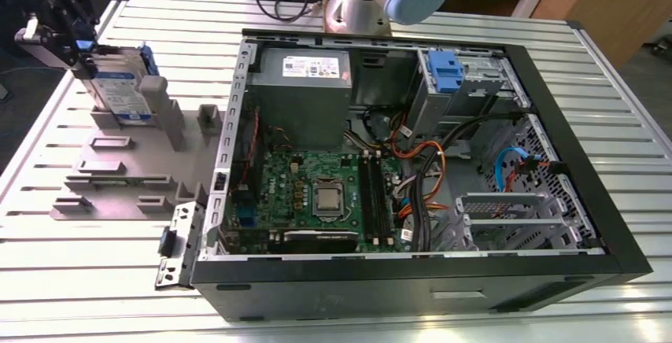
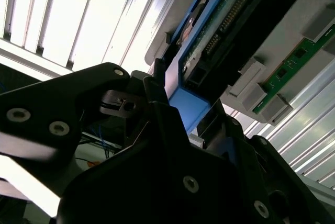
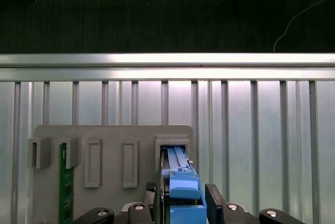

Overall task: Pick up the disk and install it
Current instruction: 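Pick up the disk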

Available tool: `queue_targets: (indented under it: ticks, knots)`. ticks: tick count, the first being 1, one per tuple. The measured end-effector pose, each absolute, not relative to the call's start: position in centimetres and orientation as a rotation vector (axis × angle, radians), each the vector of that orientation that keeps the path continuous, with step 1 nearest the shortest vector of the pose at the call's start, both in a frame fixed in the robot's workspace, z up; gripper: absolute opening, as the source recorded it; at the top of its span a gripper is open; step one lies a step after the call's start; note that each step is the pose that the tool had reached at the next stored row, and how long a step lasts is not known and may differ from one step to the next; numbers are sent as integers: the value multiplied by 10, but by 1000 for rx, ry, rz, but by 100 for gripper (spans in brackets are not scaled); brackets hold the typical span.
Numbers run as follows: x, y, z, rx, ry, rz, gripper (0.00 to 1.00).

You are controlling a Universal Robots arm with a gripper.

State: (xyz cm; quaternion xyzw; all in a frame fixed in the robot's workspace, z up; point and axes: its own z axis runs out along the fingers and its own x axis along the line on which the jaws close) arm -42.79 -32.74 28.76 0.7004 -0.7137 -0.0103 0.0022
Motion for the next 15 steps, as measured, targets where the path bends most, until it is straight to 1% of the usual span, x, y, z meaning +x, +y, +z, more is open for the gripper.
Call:
queue_targets:
  ticks: [15]
  knots:
    - [-428, -327, 288, 2197, -2239, -32, 49]
